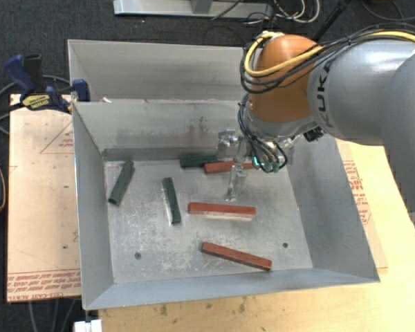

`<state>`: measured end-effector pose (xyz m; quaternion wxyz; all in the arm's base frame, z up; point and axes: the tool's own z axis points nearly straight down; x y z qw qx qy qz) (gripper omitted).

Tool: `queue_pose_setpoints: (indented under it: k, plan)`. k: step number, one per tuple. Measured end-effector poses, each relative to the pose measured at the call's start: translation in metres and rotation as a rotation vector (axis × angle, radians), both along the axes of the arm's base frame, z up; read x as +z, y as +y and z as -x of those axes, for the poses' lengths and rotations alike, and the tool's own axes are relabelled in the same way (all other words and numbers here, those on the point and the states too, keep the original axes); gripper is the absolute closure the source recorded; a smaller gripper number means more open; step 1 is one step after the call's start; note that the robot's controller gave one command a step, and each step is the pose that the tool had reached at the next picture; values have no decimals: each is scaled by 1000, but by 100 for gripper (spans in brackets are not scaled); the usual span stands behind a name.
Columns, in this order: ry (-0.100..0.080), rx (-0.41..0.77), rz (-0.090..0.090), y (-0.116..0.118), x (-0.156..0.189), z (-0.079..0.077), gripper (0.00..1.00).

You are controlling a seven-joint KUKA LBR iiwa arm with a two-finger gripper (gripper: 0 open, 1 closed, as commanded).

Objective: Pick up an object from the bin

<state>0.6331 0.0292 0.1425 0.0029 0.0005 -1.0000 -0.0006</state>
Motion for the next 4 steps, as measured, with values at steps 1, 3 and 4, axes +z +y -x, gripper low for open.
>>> queue_pose_setpoints:
  k: [1, 3, 4]
  plan:
    - [4, 106, 1, -55, -61, 83, 0]
    - [-9, 110, 0, -58, -72, 29, 100]
    - [-14, 471, 2, -90, 72, 63, 100]
